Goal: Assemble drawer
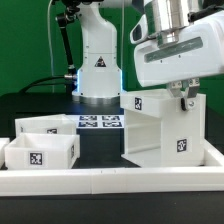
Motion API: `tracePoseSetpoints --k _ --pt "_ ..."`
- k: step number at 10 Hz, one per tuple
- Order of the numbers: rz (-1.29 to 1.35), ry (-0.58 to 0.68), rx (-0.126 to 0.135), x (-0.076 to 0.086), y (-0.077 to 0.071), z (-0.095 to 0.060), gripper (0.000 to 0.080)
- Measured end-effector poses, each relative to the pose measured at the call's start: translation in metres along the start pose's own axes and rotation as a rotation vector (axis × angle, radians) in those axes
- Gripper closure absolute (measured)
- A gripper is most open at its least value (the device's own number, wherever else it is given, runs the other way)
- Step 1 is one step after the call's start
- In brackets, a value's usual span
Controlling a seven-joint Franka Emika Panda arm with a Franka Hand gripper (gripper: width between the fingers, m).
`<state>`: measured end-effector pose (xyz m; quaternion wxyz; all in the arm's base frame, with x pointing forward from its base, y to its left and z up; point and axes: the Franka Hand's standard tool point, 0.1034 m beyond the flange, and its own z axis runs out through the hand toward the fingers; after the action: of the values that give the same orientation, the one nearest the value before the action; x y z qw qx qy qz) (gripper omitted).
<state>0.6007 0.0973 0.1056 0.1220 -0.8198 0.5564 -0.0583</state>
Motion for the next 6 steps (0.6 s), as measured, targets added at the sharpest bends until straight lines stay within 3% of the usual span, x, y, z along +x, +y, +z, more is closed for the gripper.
tracePoseSetpoints --k 2,6 --pt "0.113 -0.013 0.008 -0.002 -0.002 0.000 0.0748" --pt "0.373 -0.039 0.024 0.015 -0.012 0.005 0.0748"
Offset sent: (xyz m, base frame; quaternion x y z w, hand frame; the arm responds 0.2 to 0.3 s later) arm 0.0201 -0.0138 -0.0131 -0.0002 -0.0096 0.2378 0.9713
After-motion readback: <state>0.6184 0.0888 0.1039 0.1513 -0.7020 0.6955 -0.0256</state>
